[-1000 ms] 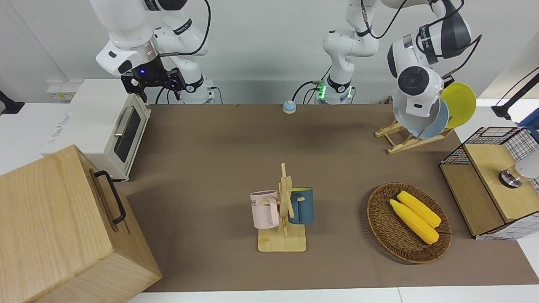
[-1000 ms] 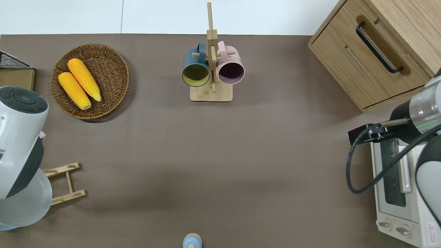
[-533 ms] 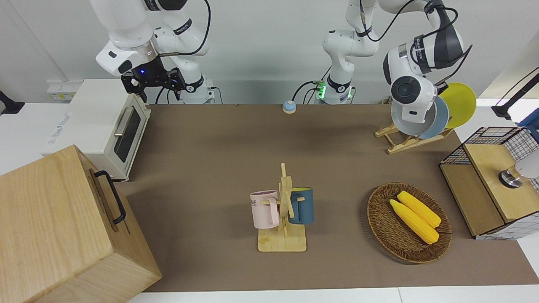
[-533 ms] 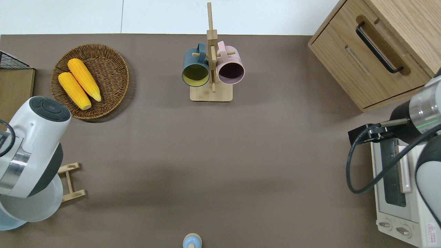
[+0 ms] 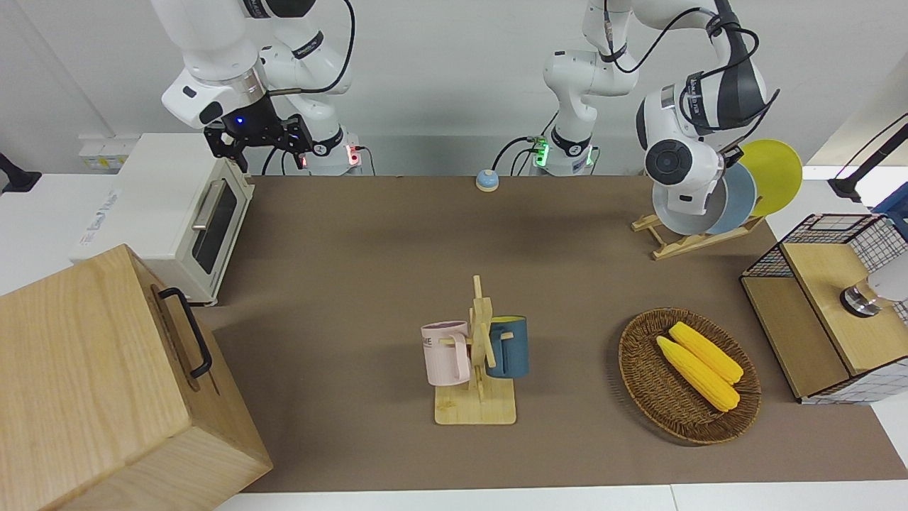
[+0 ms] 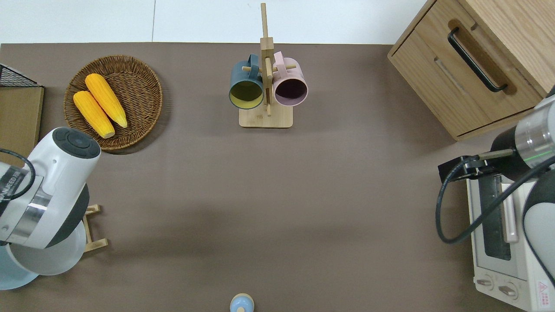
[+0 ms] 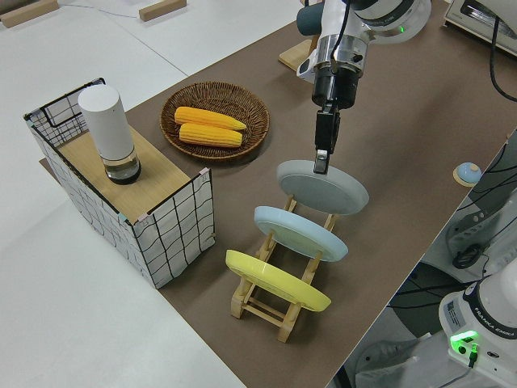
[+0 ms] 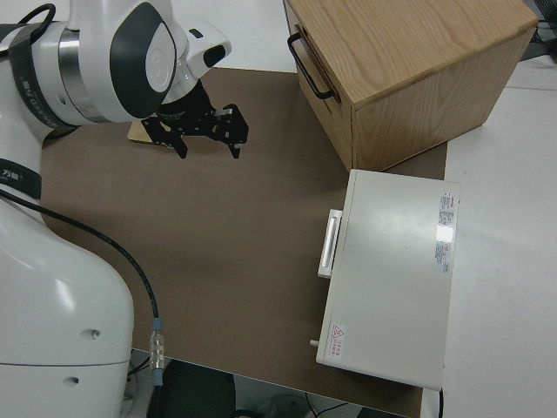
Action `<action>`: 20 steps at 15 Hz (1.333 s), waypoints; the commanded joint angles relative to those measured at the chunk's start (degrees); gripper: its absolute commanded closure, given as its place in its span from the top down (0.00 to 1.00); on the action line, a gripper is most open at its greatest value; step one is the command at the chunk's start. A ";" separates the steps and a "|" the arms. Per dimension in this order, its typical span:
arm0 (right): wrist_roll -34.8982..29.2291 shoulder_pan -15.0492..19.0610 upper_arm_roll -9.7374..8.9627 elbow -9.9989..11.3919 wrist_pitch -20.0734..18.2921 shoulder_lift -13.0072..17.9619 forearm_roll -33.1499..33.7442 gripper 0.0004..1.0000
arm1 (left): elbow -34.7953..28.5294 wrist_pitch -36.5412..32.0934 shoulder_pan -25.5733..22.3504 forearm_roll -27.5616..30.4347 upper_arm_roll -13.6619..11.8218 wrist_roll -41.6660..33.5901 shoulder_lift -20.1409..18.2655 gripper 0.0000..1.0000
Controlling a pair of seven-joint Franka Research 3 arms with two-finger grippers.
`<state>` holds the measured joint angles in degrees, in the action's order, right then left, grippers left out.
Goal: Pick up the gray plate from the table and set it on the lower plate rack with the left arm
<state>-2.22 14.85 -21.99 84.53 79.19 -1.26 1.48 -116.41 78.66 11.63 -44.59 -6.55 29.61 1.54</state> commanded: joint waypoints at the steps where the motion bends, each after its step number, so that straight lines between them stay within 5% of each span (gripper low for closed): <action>1: -0.68 1.32 -1.21 -0.41 -0.62 0.12 0.37 0.98 | -2.15 1.32 1.02 -0.68 -0.39 3.52 -0.04 0.00; 16: -0.68 1.32 -1.21 -0.41 -0.62 0.12 0.37 0.98 | -3.91 2.90 1.90 0.82 -0.30 8.27 1.54 0.00; 17: -0.68 1.32 -1.13 -0.41 -0.70 0.12 0.28 0.98 | -3.91 2.90 1.99 0.82 -0.30 7.75 1.45 0.29; 18: -0.68 1.32 -1.21 -0.41 -0.62 0.12 0.28 0.98 | -3.91 2.99 1.99 0.82 -0.30 7.57 1.45 0.46; 20: -0.68 1.32 -1.21 -0.41 -0.62 0.12 0.28 0.98 | -3.91 3.43 1.99 0.82 -0.30 7.39 1.45 0.64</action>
<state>-2.22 14.85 -21.99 84.53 79.19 -1.26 1.48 -119.33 80.97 13.07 -44.11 -6.29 36.39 3.40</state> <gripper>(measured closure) 0.013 0.780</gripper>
